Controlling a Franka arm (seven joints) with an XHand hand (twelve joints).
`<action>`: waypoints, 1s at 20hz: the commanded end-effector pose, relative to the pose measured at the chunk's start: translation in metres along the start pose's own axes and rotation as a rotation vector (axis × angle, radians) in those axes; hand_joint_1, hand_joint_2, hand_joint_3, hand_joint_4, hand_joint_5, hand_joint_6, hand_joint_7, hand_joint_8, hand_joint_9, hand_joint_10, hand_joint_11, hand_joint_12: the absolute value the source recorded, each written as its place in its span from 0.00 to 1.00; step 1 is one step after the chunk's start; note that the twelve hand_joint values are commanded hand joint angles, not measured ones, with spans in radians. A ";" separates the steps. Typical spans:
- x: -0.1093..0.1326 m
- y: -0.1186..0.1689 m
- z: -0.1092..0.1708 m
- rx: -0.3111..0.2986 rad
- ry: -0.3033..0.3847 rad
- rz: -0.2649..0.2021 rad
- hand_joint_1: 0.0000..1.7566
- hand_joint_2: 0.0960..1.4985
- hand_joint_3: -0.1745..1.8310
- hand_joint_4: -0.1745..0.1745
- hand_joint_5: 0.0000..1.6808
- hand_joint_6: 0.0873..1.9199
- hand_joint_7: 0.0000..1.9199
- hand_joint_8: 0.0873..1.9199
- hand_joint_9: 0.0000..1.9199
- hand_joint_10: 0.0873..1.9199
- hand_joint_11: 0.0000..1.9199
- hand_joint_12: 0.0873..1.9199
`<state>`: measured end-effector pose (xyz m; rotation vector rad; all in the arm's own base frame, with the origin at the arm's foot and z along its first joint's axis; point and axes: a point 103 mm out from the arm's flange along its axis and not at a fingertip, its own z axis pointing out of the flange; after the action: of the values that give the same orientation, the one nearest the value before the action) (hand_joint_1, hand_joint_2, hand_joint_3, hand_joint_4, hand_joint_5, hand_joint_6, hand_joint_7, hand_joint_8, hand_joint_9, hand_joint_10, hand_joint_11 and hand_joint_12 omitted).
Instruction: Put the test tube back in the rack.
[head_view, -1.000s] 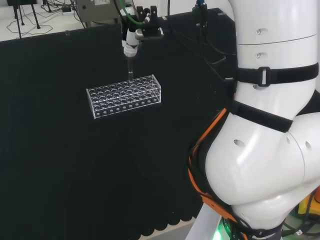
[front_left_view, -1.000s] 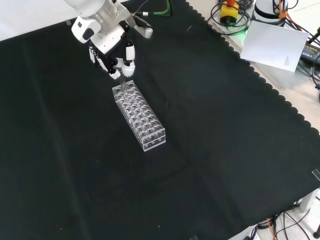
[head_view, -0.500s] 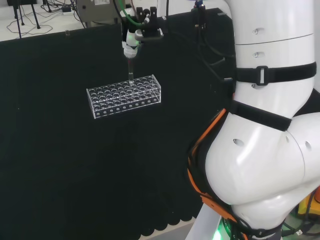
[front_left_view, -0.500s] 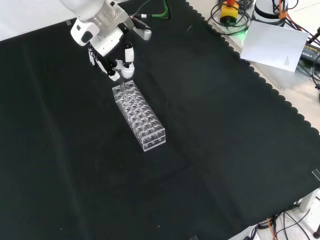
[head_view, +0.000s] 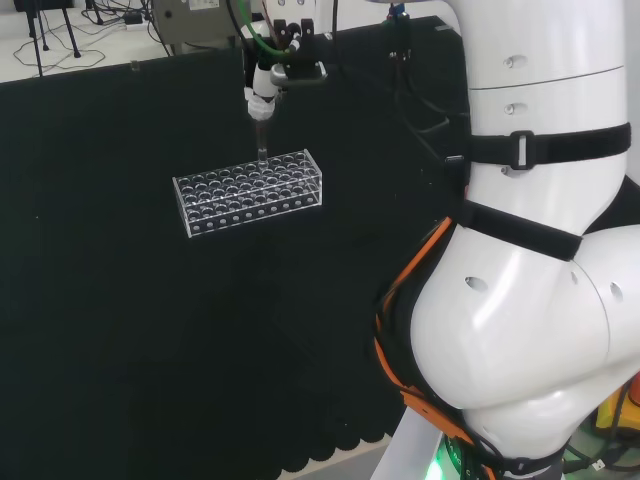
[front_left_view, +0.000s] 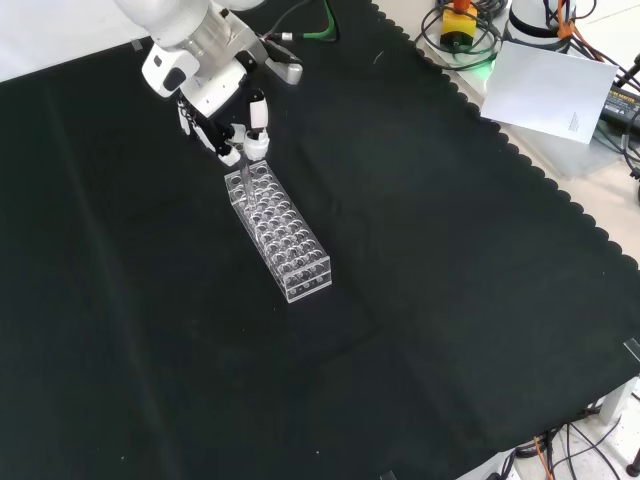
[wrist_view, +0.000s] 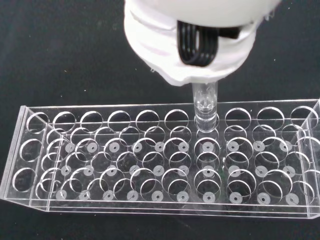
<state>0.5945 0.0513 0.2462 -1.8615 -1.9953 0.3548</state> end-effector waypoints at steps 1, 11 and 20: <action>0.003 0.006 0.008 0.012 -0.001 0.002 0.81 0.51 0.20 0.00 0.84 0.08 0.90 0.19 0.74 0.11 0.50 0.58; 0.000 0.008 0.010 0.025 0.007 0.006 0.81 0.51 0.20 0.00 0.84 0.08 0.90 0.19 0.74 0.11 0.50 0.58; -0.004 0.018 0.017 0.043 0.014 0.033 0.81 0.51 0.20 0.00 0.84 0.08 0.90 0.19 0.74 0.12 0.50 0.58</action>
<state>0.6013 0.0520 0.2276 -1.8583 -1.9524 0.3839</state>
